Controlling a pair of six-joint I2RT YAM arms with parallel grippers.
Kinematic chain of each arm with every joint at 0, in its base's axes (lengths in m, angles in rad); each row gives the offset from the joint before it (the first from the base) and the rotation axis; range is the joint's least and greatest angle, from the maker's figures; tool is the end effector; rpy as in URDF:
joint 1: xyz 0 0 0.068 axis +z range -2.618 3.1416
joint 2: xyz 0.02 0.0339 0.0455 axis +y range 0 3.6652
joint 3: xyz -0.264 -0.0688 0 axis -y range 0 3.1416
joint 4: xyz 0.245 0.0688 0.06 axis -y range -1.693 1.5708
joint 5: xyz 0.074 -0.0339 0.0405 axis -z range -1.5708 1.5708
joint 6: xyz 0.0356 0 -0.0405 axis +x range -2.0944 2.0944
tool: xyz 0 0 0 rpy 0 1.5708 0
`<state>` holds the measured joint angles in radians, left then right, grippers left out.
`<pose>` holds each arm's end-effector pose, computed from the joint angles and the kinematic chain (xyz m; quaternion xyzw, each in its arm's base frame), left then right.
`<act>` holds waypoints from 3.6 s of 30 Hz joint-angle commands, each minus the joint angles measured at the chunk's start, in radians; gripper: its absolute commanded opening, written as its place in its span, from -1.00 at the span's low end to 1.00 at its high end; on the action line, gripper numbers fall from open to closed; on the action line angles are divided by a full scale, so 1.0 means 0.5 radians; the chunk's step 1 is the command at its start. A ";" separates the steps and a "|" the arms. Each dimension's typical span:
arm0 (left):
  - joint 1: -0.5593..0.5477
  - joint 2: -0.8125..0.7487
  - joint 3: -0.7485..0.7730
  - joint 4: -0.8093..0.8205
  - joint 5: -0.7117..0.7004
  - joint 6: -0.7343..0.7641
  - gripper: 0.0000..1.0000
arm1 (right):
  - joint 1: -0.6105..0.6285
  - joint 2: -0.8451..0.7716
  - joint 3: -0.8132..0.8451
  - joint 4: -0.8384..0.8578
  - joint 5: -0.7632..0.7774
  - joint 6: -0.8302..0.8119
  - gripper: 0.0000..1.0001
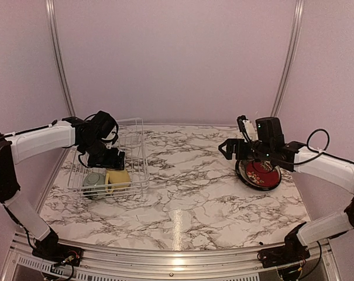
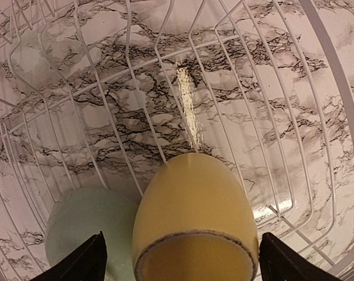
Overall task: Unload the mixed dishes from the dish rack
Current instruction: Grab the cup from the dish rack, then pass from the left arm to the right
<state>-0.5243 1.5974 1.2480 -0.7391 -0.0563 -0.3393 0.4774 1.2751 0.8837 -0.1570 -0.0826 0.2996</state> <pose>0.2854 -0.1627 0.2529 0.0830 0.9672 -0.0751 0.2282 0.2525 0.1340 0.2710 -0.0975 0.8662 0.2185 0.4387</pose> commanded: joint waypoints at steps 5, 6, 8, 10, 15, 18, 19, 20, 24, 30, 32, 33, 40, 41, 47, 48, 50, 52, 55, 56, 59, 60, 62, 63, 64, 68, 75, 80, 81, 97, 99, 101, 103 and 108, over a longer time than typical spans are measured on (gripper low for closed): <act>0.006 0.066 -0.024 -0.025 0.006 0.029 0.84 | -0.010 0.024 -0.016 0.080 -0.223 -0.026 0.93; 0.006 0.073 -0.030 -0.021 0.029 0.033 0.85 | -0.010 0.034 -0.011 0.080 -0.227 -0.023 0.93; 0.006 0.076 -0.048 -0.013 0.045 0.037 0.85 | -0.010 0.047 -0.004 0.081 -0.231 -0.019 0.93; 0.006 0.079 -0.067 0.001 0.047 0.040 0.86 | -0.010 0.059 0.007 0.083 -0.242 -0.019 0.92; 0.005 0.091 -0.093 0.036 0.048 0.043 0.86 | -0.010 0.082 0.018 0.087 -0.270 -0.008 0.92; 0.006 0.105 -0.097 0.054 0.065 0.047 0.81 | -0.010 0.085 0.014 0.081 -0.270 -0.001 0.91; 0.006 0.109 -0.098 0.060 0.066 0.048 0.79 | -0.010 0.085 0.013 0.078 -0.270 -0.001 0.91; 0.006 0.114 -0.099 0.067 0.062 0.047 0.76 | -0.010 0.086 0.011 0.074 -0.268 0.001 0.91; 0.005 0.106 -0.092 0.075 0.057 0.047 0.62 | -0.010 0.075 0.009 0.064 -0.267 0.002 0.91; 0.003 0.054 -0.072 0.052 0.051 0.045 0.25 | -0.010 0.069 0.027 0.050 -0.264 0.002 0.90; 0.003 0.026 -0.062 0.040 0.030 0.042 0.15 | -0.010 0.071 0.030 0.051 -0.264 0.006 0.90; 0.003 0.008 -0.051 0.032 0.021 0.039 0.09 | -0.010 0.073 0.029 0.053 -0.267 0.009 0.90; 0.002 -0.090 0.026 -0.026 -0.031 0.022 -0.18 | -0.010 0.076 0.025 0.051 -0.277 0.017 0.90; 0.002 -0.109 0.037 -0.027 -0.035 0.022 -0.21 | -0.010 0.075 0.024 0.050 -0.277 0.017 0.90; 0.003 -0.209 0.080 -0.033 -0.041 -0.006 -0.40 | -0.010 0.071 0.025 0.055 -0.280 0.029 0.89; 0.003 -0.222 0.085 -0.032 -0.042 -0.008 -0.43 | -0.010 0.073 0.027 0.058 -0.280 0.032 0.89; 0.002 -0.256 0.100 -0.031 -0.038 -0.014 -0.48 | -0.010 0.078 0.025 0.061 -0.288 0.040 0.89; 0.003 -0.286 0.120 -0.033 -0.030 -0.025 -0.52 | -0.007 0.087 0.029 0.060 -0.292 0.045 0.89; 0.003 -0.344 0.159 -0.033 -0.014 -0.046 -0.54 | 0.000 0.101 0.033 0.070 -0.319 0.054 0.88; 0.003 -0.364 0.176 -0.032 -0.006 -0.057 -0.55 | 0.006 0.106 0.033 0.076 -0.330 0.058 0.88; 0.003 -0.451 0.214 0.015 0.072 -0.091 -0.56 | 0.025 0.122 0.040 0.123 -0.418 0.089 0.88; 0.005 -0.485 0.220 0.050 0.124 -0.109 -0.56 | 0.027 0.129 0.044 0.141 -0.463 0.109 0.89; 0.006 -0.547 0.228 0.136 0.251 -0.149 -0.56 | 0.030 0.141 0.041 0.203 -0.561 0.160 0.88; 0.004 -0.573 0.224 0.192 0.327 -0.171 -0.56 | 0.030 0.147 0.041 0.245 -0.620 0.194 0.88; 0.005 -0.605 0.214 0.270 0.409 -0.196 -0.56 | 0.032 0.154 0.038 0.287 -0.678 0.230 0.88; 0.006 -0.710 0.080 0.653 0.760 -0.359 -0.56 | 0.080 0.189 0.044 0.570 -0.943 0.454 0.86; 0.003 -0.725 -0.205 1.430 1.198 -0.778 -0.56 | 0.318 0.371 0.213 0.998 -1.135 0.757 0.86; -0.031 -0.701 -0.359 1.804 1.296 -0.974 -0.56 | 0.475 0.597 0.402 1.265 -1.224 0.955 0.85; -0.038 -0.700 -0.379 1.852 1.302 -0.999 -0.56 | 0.494 0.637 0.427 1.327 -1.257 1.007 0.84; -0.116 -0.601 -0.575 2.268 1.345 -1.189 -0.56 | 0.665 1.097 0.621 2.344 -1.433 1.754 0.37; -0.117 -0.588 -0.584 2.270 1.346 -1.190 -0.56 | 0.673 1.115 0.628 2.397 -1.430 1.787 0.26; -0.117 -0.578 -0.593 2.267 1.343 -1.193 -0.56 | 0.673 1.126 0.623 2.451 -1.430 1.815 0.17; -0.120 -0.573 -0.605 2.264 1.336 -1.191 -0.56 | 0.673 1.136 0.622 2.484 -1.433 1.831 0.04; -0.122 -0.575 -0.635 2.266 1.310 -1.187 -0.56 | 0.673 1.165 0.644 2.490 -1.460 1.851 -0.40</act>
<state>-0.5846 1.3148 0.9390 0.2958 0.6048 -0.9394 0.8043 1.8427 1.1637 1.0290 -0.7837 1.1965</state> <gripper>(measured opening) 0.781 0.363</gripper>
